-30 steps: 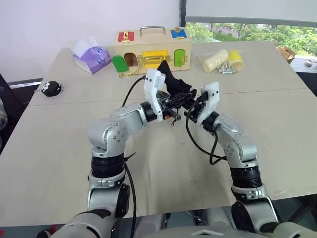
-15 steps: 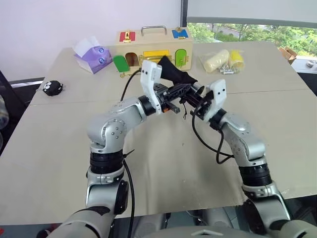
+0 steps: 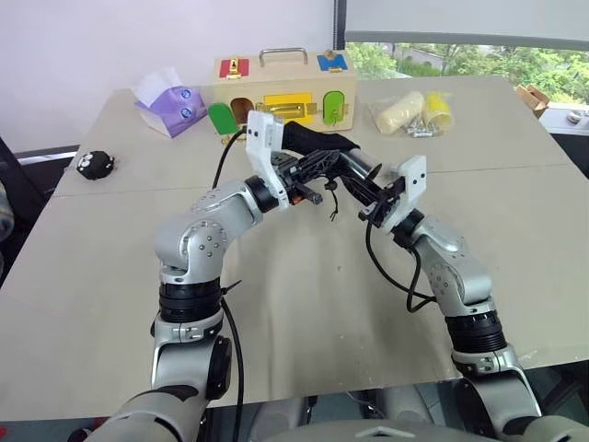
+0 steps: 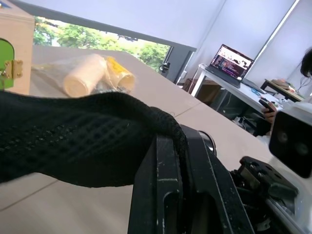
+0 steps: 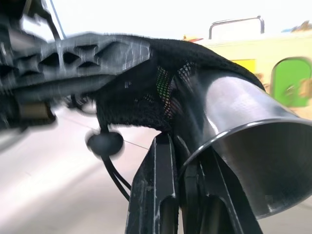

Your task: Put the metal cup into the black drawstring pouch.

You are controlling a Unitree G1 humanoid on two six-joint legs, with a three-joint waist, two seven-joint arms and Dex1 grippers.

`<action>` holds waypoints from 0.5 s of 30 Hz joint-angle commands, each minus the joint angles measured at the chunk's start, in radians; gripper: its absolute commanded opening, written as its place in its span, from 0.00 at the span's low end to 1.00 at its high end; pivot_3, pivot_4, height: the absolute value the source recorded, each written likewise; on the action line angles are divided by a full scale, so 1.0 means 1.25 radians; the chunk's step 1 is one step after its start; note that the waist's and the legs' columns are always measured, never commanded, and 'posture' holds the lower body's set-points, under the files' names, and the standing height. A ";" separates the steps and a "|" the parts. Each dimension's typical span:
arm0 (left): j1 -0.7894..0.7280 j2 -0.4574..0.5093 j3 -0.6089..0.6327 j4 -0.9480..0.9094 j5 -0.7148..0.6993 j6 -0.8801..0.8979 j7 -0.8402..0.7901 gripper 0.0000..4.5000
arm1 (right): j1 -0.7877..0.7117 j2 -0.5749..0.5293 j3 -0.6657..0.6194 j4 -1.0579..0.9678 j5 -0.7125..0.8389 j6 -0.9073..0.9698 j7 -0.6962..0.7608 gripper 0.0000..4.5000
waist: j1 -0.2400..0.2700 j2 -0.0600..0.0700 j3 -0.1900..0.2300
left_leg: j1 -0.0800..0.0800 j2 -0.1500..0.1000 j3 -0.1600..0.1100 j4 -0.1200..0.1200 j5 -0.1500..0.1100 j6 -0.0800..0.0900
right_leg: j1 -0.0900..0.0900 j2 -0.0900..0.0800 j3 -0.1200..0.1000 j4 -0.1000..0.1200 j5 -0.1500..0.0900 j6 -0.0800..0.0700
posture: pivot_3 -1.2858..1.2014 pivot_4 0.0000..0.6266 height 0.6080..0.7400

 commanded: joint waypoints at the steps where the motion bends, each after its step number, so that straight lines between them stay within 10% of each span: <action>1: 0.014 0.014 0.025 -0.068 -0.073 0.007 -0.040 0.00 | -0.020 0.029 -0.113 -0.031 0.131 0.098 -0.080 0.00 | -0.001 0.000 0.000 | 0.000 0.000 0.000 0.000 0.000 0.000 | 0.000 0.000 0.000 0.000 0.000 0.000 | 0.52 0.24 1.00; 15: 0.053 0.040 0.021 -0.104 -0.192 0.038 -0.054 0.00 | -0.087 0.062 -0.165 0.022 0.272 0.169 -0.164 0.00 | -0.002 0.000 0.000 | 0.000 0.000 0.000 0.000 0.000 0.000 | 0.000 0.000 0.000 0.000 0.000 0.000 | 0.52 0.24 1.00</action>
